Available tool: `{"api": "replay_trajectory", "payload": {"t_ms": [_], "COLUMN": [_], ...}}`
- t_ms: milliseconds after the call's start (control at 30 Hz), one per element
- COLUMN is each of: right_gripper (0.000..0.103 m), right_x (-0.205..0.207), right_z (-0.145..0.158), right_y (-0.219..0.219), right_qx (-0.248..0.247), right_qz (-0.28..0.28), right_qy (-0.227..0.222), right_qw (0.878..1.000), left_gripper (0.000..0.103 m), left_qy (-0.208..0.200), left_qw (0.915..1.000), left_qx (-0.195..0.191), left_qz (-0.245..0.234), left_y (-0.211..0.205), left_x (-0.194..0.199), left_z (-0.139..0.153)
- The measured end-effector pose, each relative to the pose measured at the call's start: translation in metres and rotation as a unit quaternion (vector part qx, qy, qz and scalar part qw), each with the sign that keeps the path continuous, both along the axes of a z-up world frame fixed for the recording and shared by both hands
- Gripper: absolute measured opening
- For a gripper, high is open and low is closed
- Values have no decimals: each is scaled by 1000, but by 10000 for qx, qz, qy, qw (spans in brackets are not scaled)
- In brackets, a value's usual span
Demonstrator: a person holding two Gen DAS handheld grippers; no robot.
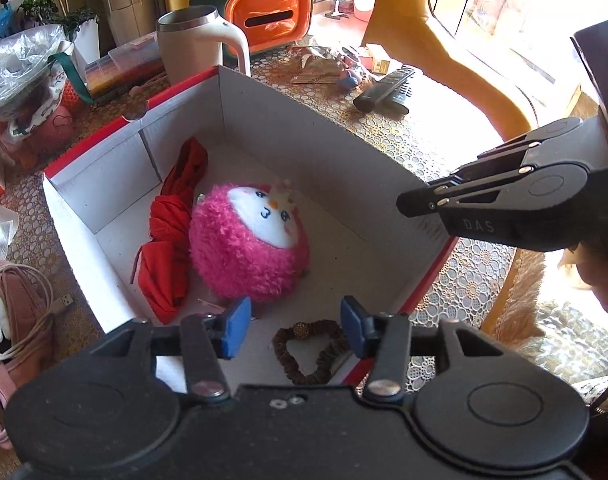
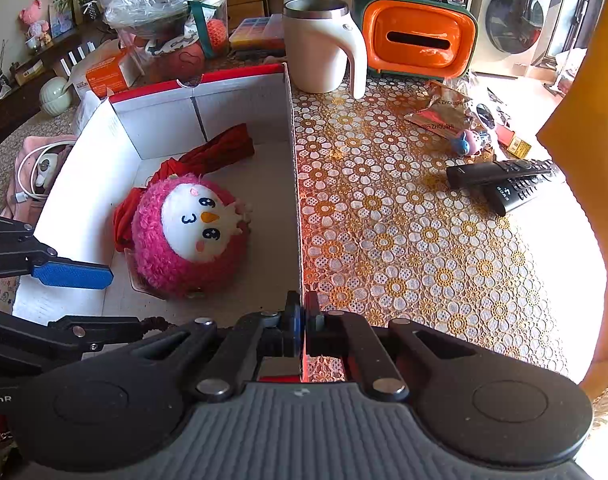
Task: Organize objects
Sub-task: 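Open the left tool to drop the bracelet in the box, then move the left tool toward the white cable item on the pink pouch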
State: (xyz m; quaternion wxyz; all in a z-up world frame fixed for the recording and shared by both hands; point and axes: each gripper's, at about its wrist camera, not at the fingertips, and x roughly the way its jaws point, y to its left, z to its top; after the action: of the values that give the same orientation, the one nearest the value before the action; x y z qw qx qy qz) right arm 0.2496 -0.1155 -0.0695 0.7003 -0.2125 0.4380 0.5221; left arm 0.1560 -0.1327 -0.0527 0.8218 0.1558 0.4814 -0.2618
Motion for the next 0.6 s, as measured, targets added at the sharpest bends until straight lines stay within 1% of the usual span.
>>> {"api": "replay_trajectory", "payload": {"t_ms": [100,267,300,367,600], "right_gripper": [1,1,1,1,1], "right_x": [0,0,0,0,0], "right_z": [0,-1,-1,-1,-1], "right_y": [0,0,0,0,0], "right_qx": [-4,-11,-14,-14,-32], "right_qz": [8,14,17,21,17], "right_qy": [-10,-24,-27,-27,-43], "right_qw": [10000,10000,10000,10000,10000], "left_gripper": [60,65,70,73,80], "left_qy": [-120,-286,-318,-393,-594], "left_qw": [9999,9992,9990,9982,9940], "left_qx": [-72,-190,-219,-288,-452], "left_qz": [19,180,228,350,800], "left_y": [7,25,29,39,74], "left_x": [-5,-11,-12,-13,-14], "left_z": [8,20,23,28,43]}}
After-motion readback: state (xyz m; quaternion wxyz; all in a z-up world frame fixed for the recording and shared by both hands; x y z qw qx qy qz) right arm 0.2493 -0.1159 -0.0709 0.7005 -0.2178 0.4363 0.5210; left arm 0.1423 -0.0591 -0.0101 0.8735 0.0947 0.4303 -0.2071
